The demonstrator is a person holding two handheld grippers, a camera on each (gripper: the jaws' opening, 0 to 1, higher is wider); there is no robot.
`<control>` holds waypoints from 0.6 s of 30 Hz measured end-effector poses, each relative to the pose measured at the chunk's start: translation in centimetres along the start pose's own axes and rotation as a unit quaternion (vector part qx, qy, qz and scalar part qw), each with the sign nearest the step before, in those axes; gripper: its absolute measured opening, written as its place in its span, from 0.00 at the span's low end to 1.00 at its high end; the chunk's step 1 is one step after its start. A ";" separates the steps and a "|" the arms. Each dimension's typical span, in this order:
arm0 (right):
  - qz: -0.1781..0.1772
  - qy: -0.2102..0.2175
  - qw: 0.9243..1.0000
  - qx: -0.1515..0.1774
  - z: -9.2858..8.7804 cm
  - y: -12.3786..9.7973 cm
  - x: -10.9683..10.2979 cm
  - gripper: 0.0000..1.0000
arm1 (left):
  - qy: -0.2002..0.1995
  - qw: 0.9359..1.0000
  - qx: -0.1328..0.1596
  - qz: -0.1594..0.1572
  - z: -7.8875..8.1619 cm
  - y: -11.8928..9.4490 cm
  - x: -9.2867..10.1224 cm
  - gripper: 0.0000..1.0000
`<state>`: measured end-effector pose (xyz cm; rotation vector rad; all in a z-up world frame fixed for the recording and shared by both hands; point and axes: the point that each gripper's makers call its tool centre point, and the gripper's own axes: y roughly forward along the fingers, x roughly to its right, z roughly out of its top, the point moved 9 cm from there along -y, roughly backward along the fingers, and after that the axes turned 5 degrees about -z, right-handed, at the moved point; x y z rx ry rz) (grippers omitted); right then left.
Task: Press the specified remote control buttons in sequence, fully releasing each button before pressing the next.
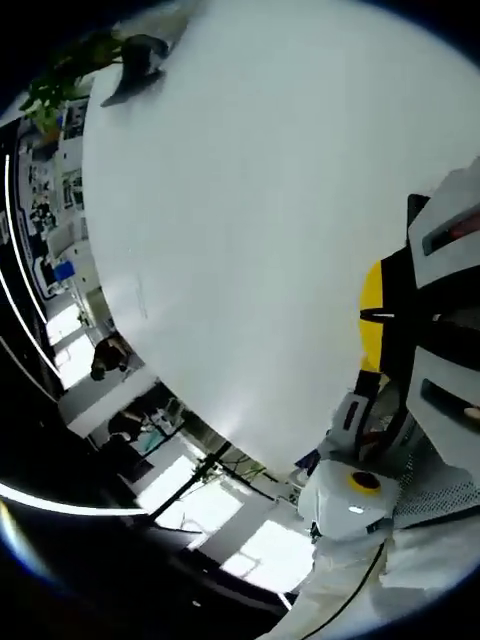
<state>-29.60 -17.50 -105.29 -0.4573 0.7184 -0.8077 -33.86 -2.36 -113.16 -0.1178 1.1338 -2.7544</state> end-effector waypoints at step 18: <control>-0.159 -0.061 0.970 0.172 0.6 -6.9 0.9 0.34 | 0.013 1.000 0.000 0.001 0.0 0.1 0.1 0.25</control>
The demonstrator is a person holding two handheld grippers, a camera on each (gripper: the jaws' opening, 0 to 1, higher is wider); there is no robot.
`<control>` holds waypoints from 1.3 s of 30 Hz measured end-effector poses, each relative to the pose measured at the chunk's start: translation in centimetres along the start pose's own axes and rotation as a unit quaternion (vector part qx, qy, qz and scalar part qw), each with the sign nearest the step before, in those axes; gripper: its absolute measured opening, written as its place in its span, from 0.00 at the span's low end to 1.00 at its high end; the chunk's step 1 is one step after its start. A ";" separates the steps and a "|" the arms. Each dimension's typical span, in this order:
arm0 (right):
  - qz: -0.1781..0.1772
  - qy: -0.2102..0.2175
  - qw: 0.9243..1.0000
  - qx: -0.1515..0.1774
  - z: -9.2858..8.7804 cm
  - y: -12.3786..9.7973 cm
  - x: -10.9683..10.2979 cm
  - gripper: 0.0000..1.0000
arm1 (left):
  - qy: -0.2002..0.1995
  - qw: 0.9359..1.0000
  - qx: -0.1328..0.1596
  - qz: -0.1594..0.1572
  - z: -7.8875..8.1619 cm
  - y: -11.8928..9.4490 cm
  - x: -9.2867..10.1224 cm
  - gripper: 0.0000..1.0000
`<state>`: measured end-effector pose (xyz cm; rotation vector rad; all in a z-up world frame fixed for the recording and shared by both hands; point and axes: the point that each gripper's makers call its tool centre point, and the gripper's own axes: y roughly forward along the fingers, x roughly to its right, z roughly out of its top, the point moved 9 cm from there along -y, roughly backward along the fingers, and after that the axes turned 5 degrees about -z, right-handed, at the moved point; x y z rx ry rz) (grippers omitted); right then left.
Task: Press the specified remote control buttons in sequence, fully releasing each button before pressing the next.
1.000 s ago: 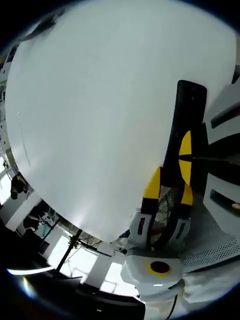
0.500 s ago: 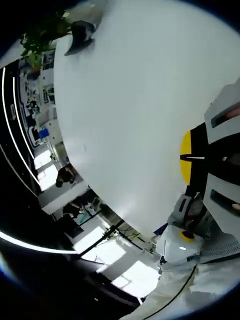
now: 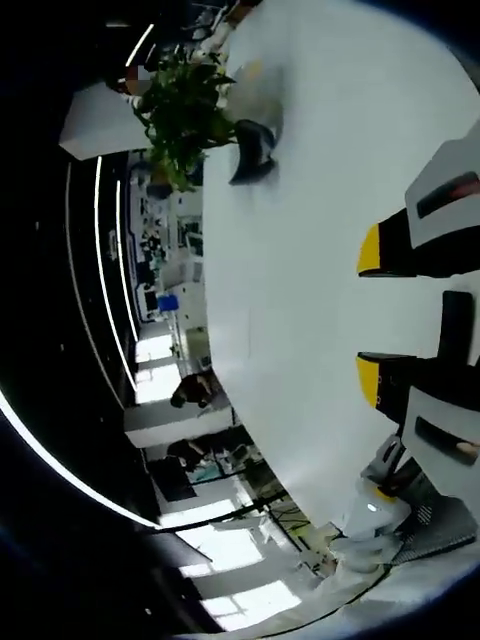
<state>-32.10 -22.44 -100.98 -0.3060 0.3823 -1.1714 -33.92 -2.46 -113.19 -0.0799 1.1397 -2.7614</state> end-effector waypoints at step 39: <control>-0.097 -0.064 0.993 0.036 -0.7 0.1 1.0 0.92 | -0.019 0.999 -0.031 -0.014 1.6 -1.1 -3.3 0.23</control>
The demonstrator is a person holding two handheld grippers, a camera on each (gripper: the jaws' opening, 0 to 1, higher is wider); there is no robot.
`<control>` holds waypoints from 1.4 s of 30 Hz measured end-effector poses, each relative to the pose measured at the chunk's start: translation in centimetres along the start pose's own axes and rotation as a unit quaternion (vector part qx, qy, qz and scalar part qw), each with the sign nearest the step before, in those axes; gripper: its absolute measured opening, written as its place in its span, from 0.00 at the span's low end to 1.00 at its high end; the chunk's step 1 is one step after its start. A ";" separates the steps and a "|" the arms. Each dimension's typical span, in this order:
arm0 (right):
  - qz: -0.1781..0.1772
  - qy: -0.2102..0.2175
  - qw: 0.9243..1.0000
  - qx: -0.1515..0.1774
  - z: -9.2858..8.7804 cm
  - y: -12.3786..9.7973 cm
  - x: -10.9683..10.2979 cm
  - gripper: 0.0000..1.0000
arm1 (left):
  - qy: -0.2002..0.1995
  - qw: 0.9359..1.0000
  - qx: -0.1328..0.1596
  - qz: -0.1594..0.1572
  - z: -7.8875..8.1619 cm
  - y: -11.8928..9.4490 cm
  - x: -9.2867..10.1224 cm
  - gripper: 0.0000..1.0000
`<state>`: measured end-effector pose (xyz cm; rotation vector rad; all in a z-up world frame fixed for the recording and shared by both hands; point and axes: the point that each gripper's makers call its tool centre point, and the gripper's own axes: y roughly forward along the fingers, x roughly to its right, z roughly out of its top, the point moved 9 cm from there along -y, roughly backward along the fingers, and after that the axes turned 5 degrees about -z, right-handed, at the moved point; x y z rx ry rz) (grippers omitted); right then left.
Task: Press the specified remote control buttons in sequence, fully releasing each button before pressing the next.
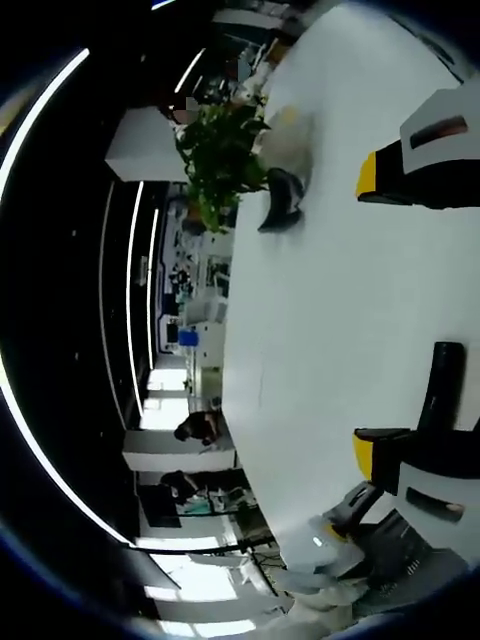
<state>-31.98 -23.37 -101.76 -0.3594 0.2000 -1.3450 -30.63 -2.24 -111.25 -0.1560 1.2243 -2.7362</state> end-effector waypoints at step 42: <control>-0.005 -0.022 0.999 -0.024 -0.5 0.5 -0.1 0.90 | 0.050 0.996 -0.026 0.070 4.4 -3.8 -15.7 0.23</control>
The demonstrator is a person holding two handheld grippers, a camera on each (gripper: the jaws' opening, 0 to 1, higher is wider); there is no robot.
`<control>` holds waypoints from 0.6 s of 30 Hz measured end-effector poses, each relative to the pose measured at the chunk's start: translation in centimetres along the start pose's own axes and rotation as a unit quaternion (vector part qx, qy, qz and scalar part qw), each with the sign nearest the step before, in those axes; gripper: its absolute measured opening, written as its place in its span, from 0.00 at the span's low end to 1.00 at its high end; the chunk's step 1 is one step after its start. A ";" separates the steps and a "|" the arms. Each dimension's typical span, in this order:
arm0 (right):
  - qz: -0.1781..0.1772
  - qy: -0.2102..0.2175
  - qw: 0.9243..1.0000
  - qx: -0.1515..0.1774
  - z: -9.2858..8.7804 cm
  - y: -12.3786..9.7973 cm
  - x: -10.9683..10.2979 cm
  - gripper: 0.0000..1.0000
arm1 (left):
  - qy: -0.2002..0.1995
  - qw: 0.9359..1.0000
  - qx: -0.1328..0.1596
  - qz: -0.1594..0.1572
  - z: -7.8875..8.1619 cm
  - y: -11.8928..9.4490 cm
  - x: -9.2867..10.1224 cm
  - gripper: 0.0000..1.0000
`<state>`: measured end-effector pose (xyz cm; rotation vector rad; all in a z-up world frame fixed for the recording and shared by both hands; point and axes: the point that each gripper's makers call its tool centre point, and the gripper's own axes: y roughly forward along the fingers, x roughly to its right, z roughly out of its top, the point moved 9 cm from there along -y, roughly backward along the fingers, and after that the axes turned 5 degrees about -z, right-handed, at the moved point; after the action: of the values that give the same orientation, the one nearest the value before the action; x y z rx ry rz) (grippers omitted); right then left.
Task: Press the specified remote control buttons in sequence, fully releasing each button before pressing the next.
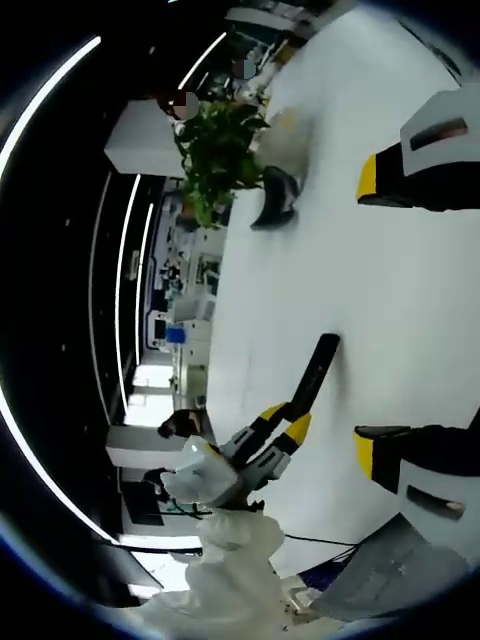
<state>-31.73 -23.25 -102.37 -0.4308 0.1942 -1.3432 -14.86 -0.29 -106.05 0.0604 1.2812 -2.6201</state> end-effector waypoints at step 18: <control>-0.001 -0.020 1.000 -0.015 -0.3 0.5 -0.4 0.99 | 0.008 1.000 -0.015 -0.004 -0.3 0.8 -4.4 0.23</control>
<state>-31.49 -22.88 -102.89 -0.4830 0.1815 -1.3349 -10.43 0.25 -106.31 0.0716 1.3268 -2.6113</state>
